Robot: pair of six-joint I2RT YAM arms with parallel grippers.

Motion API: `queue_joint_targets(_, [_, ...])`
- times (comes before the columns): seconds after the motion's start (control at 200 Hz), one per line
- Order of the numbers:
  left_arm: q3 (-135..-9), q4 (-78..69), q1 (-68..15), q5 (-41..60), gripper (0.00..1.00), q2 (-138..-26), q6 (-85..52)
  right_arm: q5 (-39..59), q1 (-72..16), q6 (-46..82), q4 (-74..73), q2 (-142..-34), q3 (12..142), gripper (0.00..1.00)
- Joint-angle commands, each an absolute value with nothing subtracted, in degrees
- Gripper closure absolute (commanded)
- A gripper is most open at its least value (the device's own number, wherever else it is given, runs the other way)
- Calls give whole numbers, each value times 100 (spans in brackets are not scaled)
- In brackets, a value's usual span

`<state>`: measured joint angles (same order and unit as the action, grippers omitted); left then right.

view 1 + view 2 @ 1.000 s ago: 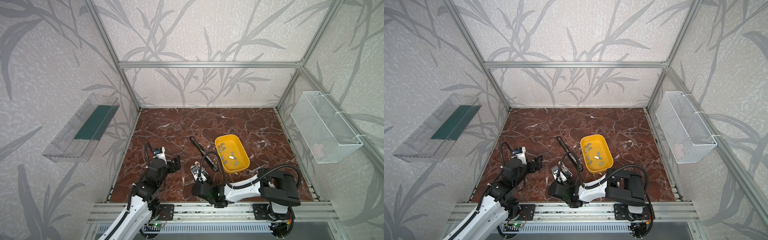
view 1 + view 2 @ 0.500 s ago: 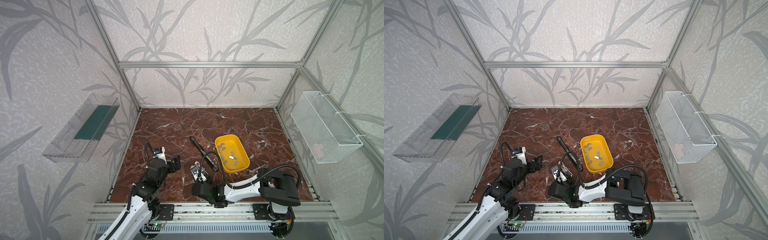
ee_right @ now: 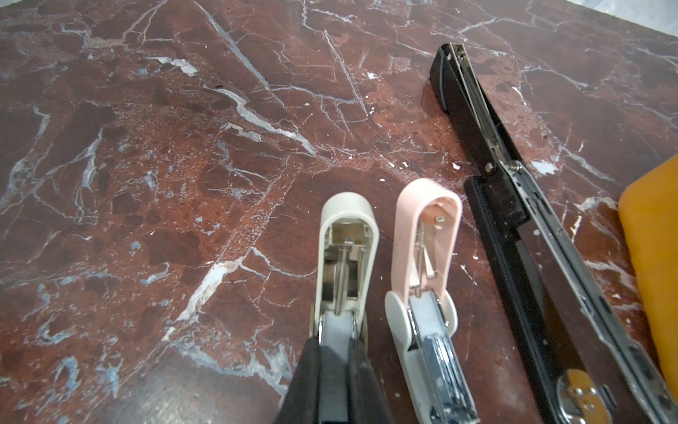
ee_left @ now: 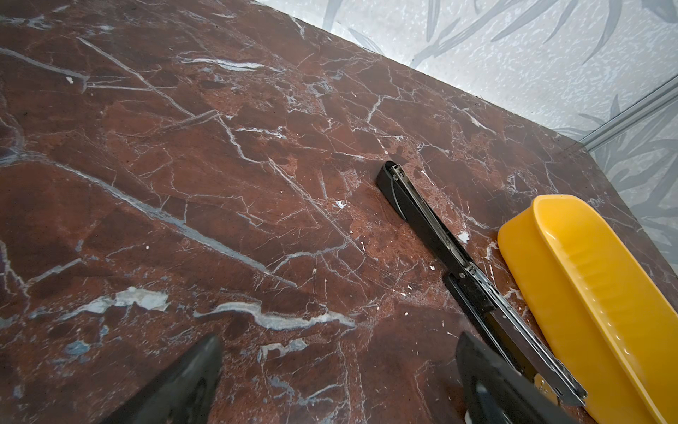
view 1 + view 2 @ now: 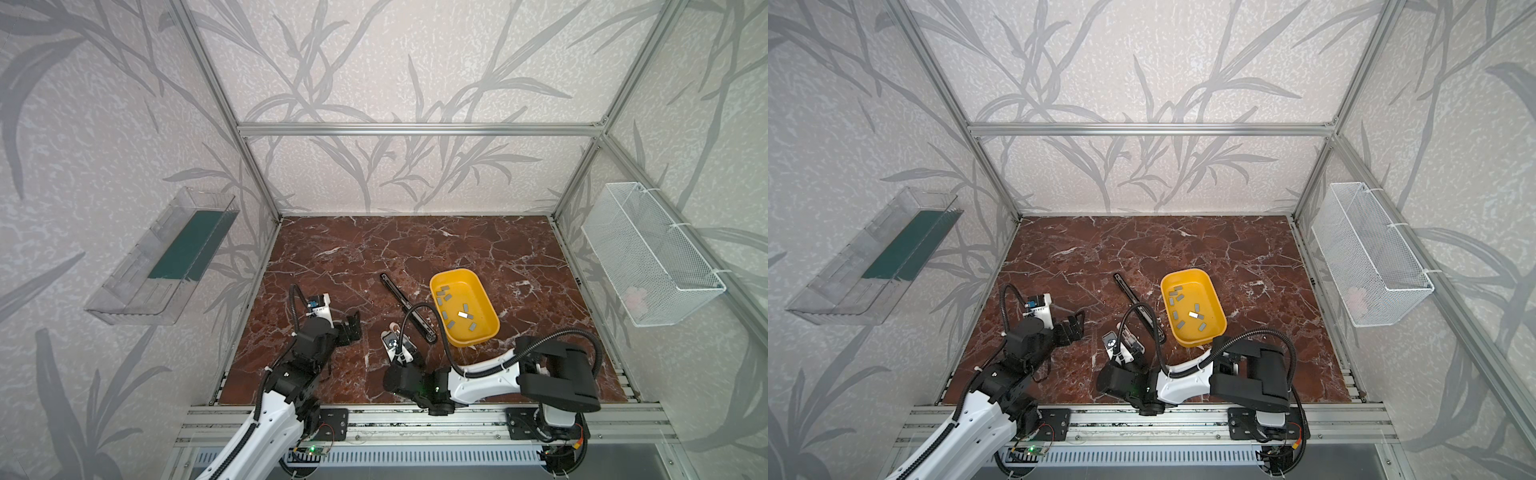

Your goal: Load the staples into the stapler

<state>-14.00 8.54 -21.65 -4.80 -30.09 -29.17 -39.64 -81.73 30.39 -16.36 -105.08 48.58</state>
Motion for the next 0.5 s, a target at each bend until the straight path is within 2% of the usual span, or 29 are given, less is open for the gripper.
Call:
queue_joint_targets(0.0, [-1418,790,-2180,-517,1,-3001,-3005,-4110,-8144,3102,-1614,-10600,4825,99])
queue_joint_targets(0.495, [-1418,790,-2182,-518,1,-3013,-3002,-4067,-8139,3147,-1643,-10633,4799,99])
